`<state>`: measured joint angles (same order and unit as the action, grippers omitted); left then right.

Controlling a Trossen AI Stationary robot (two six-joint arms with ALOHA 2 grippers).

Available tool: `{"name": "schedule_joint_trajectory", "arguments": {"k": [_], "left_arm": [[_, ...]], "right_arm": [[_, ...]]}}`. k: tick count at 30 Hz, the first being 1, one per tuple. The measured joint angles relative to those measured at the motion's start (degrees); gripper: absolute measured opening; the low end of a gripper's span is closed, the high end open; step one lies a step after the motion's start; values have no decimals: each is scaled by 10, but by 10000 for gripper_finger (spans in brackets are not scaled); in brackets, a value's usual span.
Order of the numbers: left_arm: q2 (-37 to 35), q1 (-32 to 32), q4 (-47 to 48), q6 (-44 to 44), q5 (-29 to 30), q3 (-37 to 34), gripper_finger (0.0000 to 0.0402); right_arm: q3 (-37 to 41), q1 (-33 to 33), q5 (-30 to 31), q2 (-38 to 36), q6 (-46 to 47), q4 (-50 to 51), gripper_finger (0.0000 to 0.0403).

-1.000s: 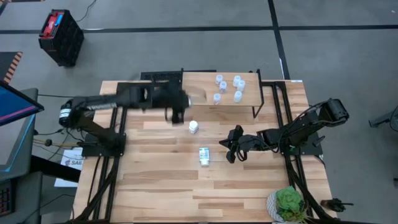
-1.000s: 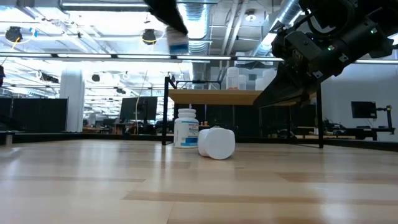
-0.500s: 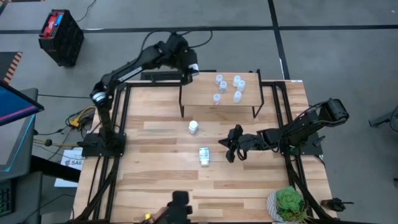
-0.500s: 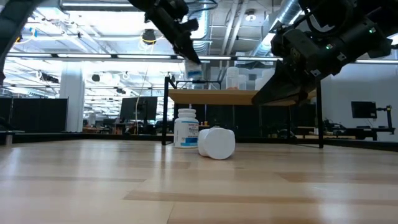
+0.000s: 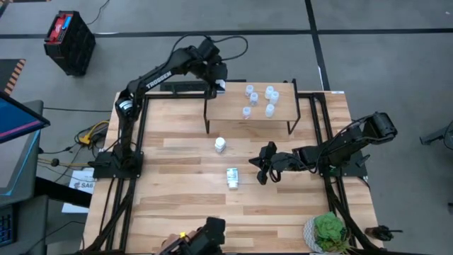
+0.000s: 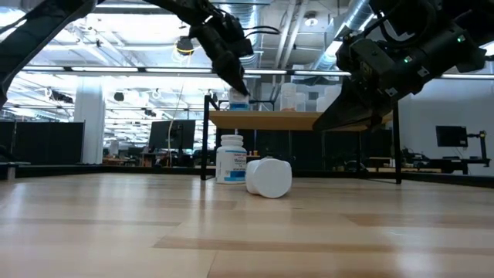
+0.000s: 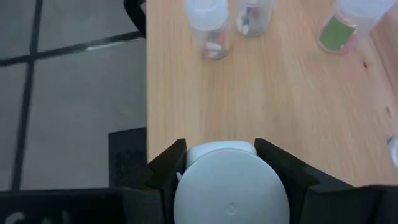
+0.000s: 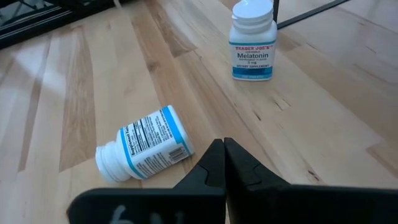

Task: Pick and place medicine bottles onto shelf by color
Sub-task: Put the left white blue pill bottle on the shelf, then put the top white blue pill bottle on the shelf

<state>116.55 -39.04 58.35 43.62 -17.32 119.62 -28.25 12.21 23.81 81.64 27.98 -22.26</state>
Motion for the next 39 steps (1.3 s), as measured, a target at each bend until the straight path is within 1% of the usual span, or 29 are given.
{"name": "schedule_joint_trajectory", "arguments": {"k": [5,8,12,16,20,23,27,32,35,39], "left_arm": [[-1,0,6,8,6,0,150],[5,7,10,29,38,0,151],[14,18,8,34,83,-1,152],[19,28,3,36,111,0,152],[23,35,-16,32,103,0,159],[23,39,-41,25,102,-1,176],[23,39,-47,1,101,-1,210],[23,38,-50,1,104,-1,250],[23,38,-54,6,107,2,265],[23,39,-51,4,111,29,273]], "right_arm": [[0,0,0,0,0,5,8],[0,0,0,0,0,7,8],[0,0,0,0,0,9,8],[0,0,0,0,0,11,8],[0,0,0,0,0,13,8],[0,0,0,0,0,17,8],[0,0,0,0,0,19,8],[0,0,0,0,0,19,8],[0,2,0,0,0,20,8],[0,2,0,0,0,20,8]]}}
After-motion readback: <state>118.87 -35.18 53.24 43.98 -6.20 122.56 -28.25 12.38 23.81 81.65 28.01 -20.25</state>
